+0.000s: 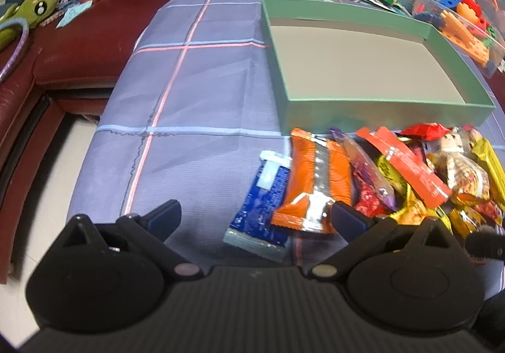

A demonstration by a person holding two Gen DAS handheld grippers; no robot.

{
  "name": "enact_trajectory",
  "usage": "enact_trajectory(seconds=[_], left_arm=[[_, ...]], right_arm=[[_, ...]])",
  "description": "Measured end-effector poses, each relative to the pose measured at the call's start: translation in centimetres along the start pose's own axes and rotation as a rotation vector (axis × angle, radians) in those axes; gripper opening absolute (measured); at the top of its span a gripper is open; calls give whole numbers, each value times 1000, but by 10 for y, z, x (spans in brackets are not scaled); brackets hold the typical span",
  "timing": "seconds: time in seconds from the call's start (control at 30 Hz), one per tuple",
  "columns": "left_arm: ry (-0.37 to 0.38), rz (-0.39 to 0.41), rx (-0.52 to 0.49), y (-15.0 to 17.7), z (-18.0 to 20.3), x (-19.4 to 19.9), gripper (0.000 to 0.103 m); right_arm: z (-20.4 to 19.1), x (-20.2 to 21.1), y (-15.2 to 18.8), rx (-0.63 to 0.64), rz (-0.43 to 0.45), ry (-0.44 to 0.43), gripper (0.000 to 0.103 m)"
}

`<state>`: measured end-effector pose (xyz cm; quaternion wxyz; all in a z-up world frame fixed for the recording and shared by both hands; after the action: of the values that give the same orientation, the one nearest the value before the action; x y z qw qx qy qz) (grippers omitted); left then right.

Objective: Organize snacks
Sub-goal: 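Grasp the orange bar with the left tool while the right tool grasps a yellow cracker pack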

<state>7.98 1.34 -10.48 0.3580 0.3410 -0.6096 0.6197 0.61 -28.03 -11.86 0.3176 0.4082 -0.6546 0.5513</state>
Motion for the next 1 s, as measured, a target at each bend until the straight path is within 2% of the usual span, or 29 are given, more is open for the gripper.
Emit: enact_trajectory(seconds=[0.27, 0.5, 0.57, 0.6, 0.63, 0.67, 0.7, 0.83, 0.97, 1.0], left_arm=[[41, 7, -57, -11, 13, -8, 103], [92, 1, -185, -20, 48, -23, 101], [101, -8, -218, -21, 56, -29, 95], [109, -11, -228, -22, 59, -32, 86], [121, -16, -234, -21, 60, -35, 69], [135, -29, -238, -20, 61, -38, 56], [143, -43, -240, -19, 62, -42, 49], [173, -29, -217, -16, 53, -38, 47], [180, -37, -160, -8, 31, -34, 48], [179, -43, -145, -5, 25, -33, 48]], right_arm=[[-9, -7, -2, 23, -19, -14, 103], [-19, -12, -3, 44, -28, -12, 103], [-20, -13, -3, 45, -32, -9, 103], [-20, -14, -4, 46, -32, -8, 103], [-21, -14, -4, 48, -32, -8, 103], [-22, -15, -5, 50, -31, -9, 103], [-22, -15, -5, 52, -31, -11, 103], [-27, -19, -10, 54, -25, -38, 103], [-39, -23, -14, 92, 15, -121, 103], [-43, -25, -15, 110, 20, -136, 100]])
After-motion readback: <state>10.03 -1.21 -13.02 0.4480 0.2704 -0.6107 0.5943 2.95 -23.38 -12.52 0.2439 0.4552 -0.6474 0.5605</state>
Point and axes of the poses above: each gripper's, at about its wrist camera, not at the fingertips, and x roughly against the way its jaws point, z to its right, y to its underside, the point moved 7 cm from there along -x, roughly the way its jaws point, and after that the axes turned 2 degrees about x, right-handed, at the moved point
